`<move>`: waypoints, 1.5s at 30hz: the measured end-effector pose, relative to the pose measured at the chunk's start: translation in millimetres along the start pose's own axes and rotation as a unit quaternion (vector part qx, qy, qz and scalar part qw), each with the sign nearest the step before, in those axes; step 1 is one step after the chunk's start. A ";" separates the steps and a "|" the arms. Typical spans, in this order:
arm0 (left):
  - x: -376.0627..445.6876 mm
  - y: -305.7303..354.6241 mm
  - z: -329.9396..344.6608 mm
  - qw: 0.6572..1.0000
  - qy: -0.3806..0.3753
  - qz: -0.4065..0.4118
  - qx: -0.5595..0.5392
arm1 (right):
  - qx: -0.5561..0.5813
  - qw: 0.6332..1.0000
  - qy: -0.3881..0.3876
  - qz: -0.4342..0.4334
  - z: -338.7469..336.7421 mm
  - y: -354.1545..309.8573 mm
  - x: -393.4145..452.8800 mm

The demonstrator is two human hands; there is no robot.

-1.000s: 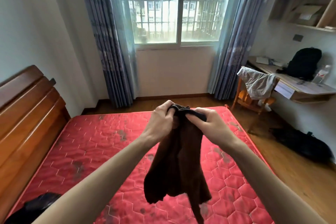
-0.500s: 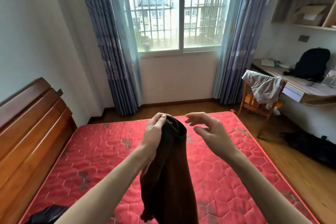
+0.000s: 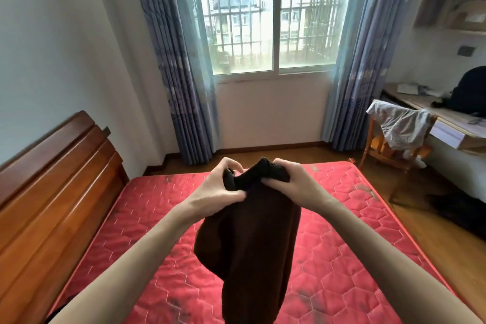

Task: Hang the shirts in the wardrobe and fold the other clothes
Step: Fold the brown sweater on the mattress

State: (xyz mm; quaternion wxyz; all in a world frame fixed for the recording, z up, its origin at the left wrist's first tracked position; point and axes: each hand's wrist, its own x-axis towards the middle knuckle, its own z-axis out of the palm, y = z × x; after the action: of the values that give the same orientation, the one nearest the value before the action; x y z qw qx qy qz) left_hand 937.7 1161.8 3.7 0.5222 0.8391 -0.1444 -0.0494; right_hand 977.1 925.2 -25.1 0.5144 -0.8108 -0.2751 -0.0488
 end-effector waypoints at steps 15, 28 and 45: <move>22.1 -70.0 2.4 0.992 0.022 -0.047 0.111 | -0.203 0.977 0.057 -0.042 -75.1 -9.8 5.6; 50.7 -47.5 -12.8 0.996 0.077 0.035 0.039 | -0.176 0.971 -0.131 0.098 -132.2 29.4 -28.2; 147.4 -92.3 -103.9 0.925 0.170 0.075 0.331 | -0.431 0.901 0.056 -0.023 -112.3 86.0 93.8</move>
State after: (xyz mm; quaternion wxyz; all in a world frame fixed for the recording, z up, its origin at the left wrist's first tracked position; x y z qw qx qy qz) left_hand 1120.0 1246.2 -21.7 0.2339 0.9466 -0.1246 0.1838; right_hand 1121.8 838.3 -8.3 0.1284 -0.9425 -0.2169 -0.2196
